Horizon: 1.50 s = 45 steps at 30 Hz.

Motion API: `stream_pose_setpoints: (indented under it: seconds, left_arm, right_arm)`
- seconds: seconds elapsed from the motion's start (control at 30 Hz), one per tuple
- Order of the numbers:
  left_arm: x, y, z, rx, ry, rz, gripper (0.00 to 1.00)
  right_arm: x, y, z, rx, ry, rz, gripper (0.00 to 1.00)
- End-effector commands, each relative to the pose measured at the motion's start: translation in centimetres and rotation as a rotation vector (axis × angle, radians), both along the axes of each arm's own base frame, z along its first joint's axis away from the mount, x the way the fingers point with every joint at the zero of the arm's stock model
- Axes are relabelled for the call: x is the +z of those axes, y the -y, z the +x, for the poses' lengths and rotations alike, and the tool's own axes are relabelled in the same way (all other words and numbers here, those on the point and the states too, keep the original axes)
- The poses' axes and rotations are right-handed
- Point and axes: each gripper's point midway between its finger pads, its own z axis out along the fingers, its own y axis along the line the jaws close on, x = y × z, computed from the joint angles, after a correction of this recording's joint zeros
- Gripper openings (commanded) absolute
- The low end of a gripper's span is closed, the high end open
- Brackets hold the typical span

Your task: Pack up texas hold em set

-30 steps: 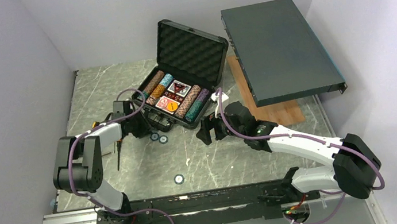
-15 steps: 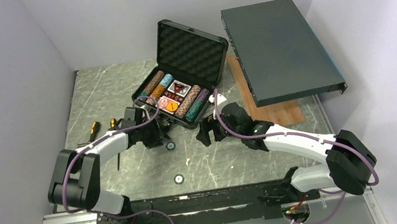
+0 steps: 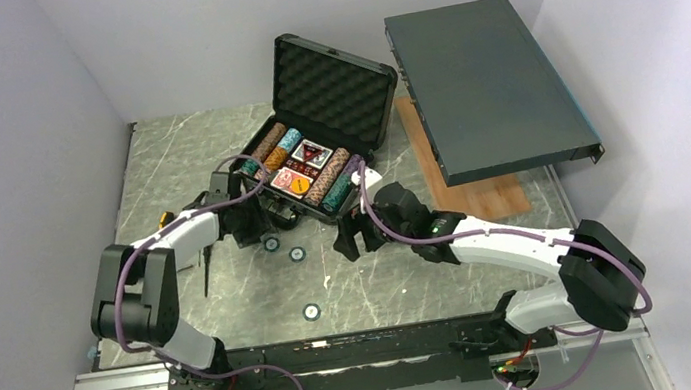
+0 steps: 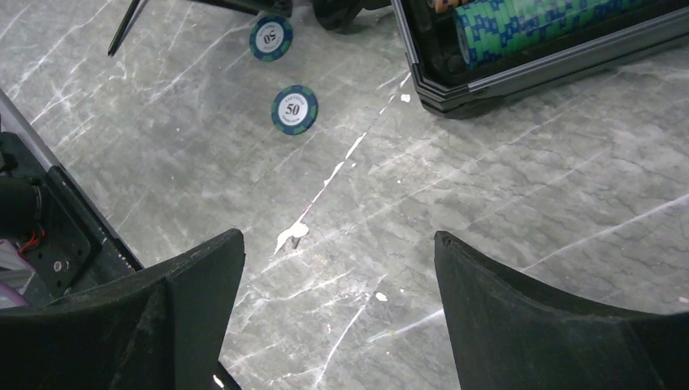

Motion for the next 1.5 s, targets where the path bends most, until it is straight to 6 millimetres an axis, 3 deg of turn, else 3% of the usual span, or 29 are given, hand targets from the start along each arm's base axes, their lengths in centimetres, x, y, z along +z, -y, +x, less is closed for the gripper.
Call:
stream_pose_setpoints:
  seconds: [0.0,0.23,0.4,0.6,0.8,0.97,1.17,1.3,1.47]
  left_arm:
    - [-0.9,-0.5,0.7,0.003,-0.02,0.053,0.55]
    - [-1.6,3.0,-3.5,-0.057,-0.08,-0.065,0.54]
    - [-1.3,3.7,-7.1,-0.076,-0.09,-0.122,0.54]
    - [2.1,4.4,-7.7,-0.107,0.018,-0.199,0.57]
    - [6.7,-0.2,-7.1,0.057,0.124,-0.012,0.59]
    - [10.9,-4.5,-8.4,0.206,0.256,0.098,0.62]
    - [15.5,-7.4,-10.6,0.298,0.436,0.103,0.64]
    - [16.4,-8.0,-11.7,0.302,0.478,0.093,0.64]
    - [15.9,-8.5,-12.4,0.301,0.456,0.116,0.64]
  right_arm:
    - [1.2,-1.3,0.6,-0.002,0.027,0.016,0.88]
    - [0.8,-1.6,0.5,0.0,0.026,0.002,0.88]
    - [0.5,-1.8,0.7,-0.001,0.021,-0.011,0.88]
    - [-0.2,-3.4,0.9,0.021,0.001,-0.027,0.88]
    - [-2.5,-6.1,1.9,0.008,-0.01,-0.125,0.85]
    - [-5.3,-8.4,2.1,0.0,0.007,-0.283,0.84]
    - [-8.0,-9.8,2.8,-0.009,0.007,-0.386,0.82]
    - [-9.1,-10.5,3.1,0.0,0.005,-0.418,0.74]
    - [-10.2,-11.1,2.5,0.02,-0.001,-0.436,0.7]
